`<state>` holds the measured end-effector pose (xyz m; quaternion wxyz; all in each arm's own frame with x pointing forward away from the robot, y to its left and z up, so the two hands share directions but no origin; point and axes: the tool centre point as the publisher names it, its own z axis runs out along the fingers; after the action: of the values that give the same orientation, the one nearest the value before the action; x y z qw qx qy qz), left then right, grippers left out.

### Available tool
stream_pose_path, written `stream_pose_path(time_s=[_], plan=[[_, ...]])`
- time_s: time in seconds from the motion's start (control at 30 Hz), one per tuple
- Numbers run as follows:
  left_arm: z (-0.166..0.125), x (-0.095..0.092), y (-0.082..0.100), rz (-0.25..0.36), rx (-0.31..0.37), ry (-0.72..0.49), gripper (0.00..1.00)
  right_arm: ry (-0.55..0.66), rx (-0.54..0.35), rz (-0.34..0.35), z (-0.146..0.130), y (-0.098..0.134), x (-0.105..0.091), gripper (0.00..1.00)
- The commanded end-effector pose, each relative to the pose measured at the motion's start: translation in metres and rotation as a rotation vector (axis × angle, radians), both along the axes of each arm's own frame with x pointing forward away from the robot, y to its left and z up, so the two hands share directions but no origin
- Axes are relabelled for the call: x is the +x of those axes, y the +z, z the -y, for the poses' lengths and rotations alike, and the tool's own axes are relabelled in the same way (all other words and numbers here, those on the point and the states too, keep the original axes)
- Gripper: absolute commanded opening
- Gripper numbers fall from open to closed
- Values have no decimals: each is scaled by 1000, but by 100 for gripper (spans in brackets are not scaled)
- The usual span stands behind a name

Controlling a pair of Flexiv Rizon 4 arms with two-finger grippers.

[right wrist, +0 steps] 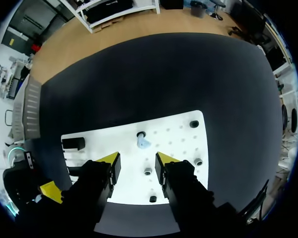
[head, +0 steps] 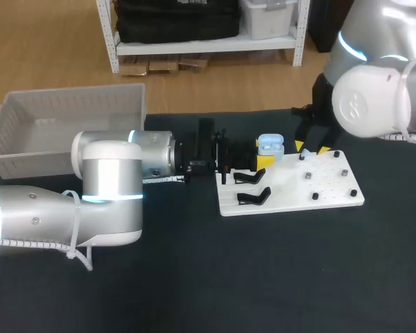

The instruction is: Pick up each earbud case from the left stands, insert the matching earbuds, close the lid, and place the case in the box.

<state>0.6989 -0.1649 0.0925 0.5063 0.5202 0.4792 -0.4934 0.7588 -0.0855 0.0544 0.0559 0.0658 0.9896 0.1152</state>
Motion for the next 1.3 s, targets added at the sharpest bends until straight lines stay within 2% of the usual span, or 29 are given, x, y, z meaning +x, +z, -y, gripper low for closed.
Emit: stream_pose_path(time_s=[0.03, 0.7, 1.3], plan=[[0, 1, -1, 0, -2, 0, 0, 0, 19, -9, 3, -5, 6, 42], [0, 1, -1, 0, -2, 0, 0, -7, 64, -33, 5, -18, 14, 32], [0, 1, -1, 0, -2, 0, 0, -6, 80, -50, 2, -23, 14, 28]])
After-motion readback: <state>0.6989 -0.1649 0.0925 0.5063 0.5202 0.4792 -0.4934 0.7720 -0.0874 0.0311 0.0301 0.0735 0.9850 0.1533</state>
